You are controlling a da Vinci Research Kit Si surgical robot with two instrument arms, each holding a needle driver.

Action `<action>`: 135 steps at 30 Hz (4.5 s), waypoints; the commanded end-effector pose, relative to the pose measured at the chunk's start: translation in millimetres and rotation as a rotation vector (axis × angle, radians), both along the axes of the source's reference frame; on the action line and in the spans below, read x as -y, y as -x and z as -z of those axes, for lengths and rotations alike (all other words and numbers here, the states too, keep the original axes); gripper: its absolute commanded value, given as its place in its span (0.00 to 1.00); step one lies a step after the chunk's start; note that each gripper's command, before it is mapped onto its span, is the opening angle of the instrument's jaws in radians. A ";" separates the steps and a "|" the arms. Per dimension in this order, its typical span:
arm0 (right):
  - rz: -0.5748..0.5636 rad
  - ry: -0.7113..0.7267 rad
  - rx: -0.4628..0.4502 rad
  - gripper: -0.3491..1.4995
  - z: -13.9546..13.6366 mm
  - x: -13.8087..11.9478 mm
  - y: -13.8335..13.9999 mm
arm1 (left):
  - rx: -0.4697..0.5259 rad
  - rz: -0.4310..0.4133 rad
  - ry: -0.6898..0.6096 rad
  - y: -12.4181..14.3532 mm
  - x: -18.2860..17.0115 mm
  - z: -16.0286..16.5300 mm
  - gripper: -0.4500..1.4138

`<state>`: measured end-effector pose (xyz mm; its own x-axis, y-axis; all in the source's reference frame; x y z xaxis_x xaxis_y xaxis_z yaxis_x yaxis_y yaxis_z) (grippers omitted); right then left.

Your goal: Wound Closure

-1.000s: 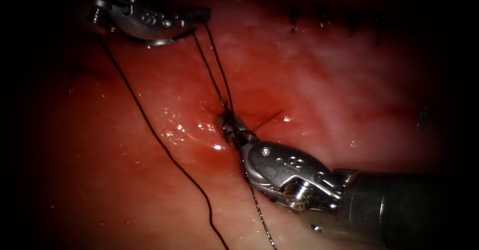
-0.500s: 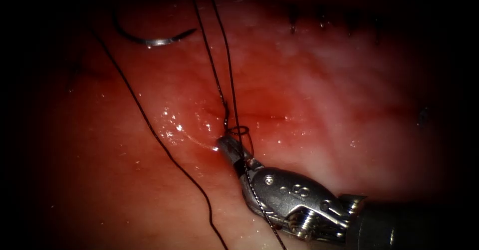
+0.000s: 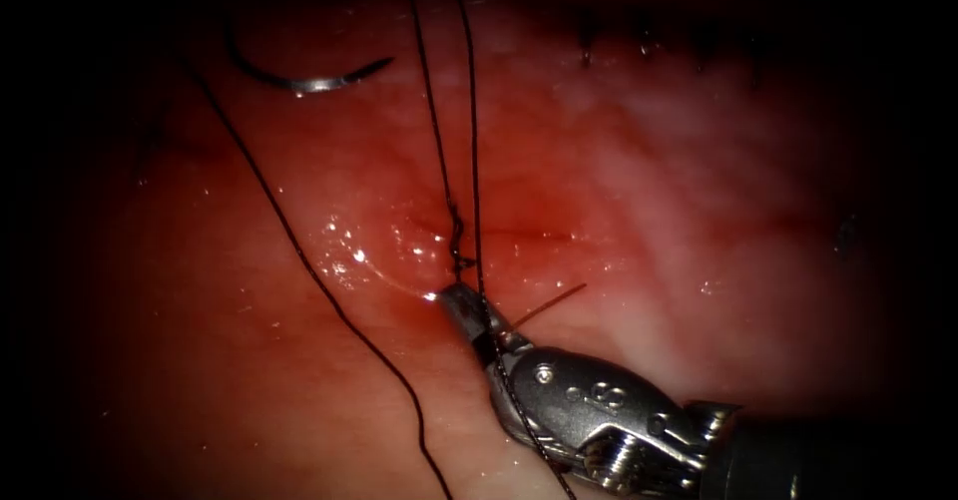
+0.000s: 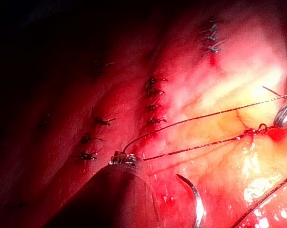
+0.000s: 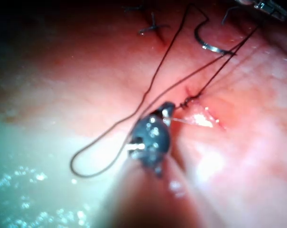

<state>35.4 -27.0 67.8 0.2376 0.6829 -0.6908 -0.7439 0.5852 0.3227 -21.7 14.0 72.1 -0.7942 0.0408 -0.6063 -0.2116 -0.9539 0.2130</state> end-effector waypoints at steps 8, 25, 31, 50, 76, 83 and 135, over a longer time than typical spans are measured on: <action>0.020 0.001 -0.004 0.00 0.2 1.5 -0.7 | 0.000 0.029 0.022 0.4 -3.3 -1.0 0.00; 0.066 -0.007 0.002 0.00 1.5 5.8 -1.0 | -0.012 0.072 0.124 1.5 -6.3 -0.7 0.00; 0.068 -0.003 0.005 0.00 1.3 5.6 -0.8 | -0.006 0.105 0.156 1.5 -7.8 0.7 0.00; 0.104 0.082 -0.110 0.58 3.4 3.7 1.6 | 0.152 0.010 0.098 2.7 -1.8 6.3 0.00; 0.264 -0.362 -0.732 0.62 -4.4 1.3 7.7 | 0.766 -0.281 -0.038 -1.3 15.8 23.9 0.00; 0.412 -0.181 -0.596 0.66 -4.3 -2.1 8.6 | 0.779 -0.262 -0.085 -1.3 20.4 23.9 0.00; 0.584 -0.117 -0.909 0.00 -7.6 -15.9 -2.5 | 0.890 0.157 -0.506 0.8 26.9 9.3 0.00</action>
<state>37.1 -11.0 75.0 -0.0207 0.7034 -0.7105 0.1944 0.6999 0.6872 -21.9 -12.6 62.4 -0.0310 0.5211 -0.8529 -0.2331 -0.8336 -0.5009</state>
